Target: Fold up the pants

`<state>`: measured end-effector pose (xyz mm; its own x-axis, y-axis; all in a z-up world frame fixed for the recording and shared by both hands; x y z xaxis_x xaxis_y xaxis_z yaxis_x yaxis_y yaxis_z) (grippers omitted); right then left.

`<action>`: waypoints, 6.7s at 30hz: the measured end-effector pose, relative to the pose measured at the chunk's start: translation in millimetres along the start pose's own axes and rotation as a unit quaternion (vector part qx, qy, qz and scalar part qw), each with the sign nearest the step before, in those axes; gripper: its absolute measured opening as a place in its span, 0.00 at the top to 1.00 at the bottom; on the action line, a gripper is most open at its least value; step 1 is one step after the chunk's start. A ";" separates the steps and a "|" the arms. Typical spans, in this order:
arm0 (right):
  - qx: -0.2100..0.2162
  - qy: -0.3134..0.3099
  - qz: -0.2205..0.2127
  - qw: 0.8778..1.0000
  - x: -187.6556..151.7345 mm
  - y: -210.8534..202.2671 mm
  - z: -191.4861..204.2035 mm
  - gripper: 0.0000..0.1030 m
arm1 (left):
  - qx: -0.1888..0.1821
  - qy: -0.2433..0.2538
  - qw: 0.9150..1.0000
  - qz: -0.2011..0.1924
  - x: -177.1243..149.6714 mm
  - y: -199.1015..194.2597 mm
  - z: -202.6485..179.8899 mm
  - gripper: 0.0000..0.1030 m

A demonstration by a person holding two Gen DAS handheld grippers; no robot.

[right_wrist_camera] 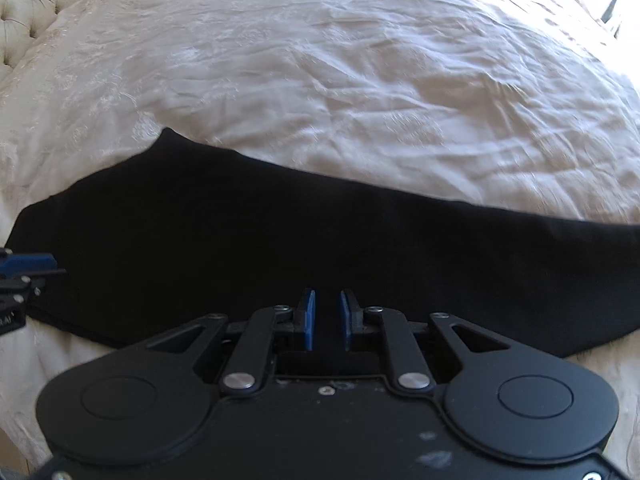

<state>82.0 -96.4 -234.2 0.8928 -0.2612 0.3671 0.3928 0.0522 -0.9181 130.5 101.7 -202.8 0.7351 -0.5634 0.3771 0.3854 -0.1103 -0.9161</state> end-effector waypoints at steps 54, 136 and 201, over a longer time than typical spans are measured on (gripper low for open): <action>0.116 0.095 0.001 0.989 4.4 -23.7 -416.7 0.43 | 0.007 0.011 0.998 0.059 143.2 40.3 -363.5 0.80; 0.175 0.106 -0.017 0.979 31.7 -29.9 -49.2 0.91 | -0.010 -0.074 0.997 0.020 65.9 33.9 -95.2 0.80; 0.142 0.029 -0.031 0.989 18.4 -28.1 -146.1 0.92 | 0.113 -0.233 0.962 0.084 -14.9 -9.7 -79.7 0.79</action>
<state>55.1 -243.5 -223.5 0.8542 -0.3265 0.4046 0.4998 0.3008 -0.8123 71.4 45.9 -210.4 0.9476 -0.1228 0.2949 0.3122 0.1612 -0.9362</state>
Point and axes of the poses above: each gripper's, at about its wrist camera, not at the fingertips, and y roughly the way its jaws point, z to its left, x to its top, the point moved 9 cm from there along y, roughly the way its jaws point, and after that the axes turned 5 degrees about x, right-handed, at the moved point
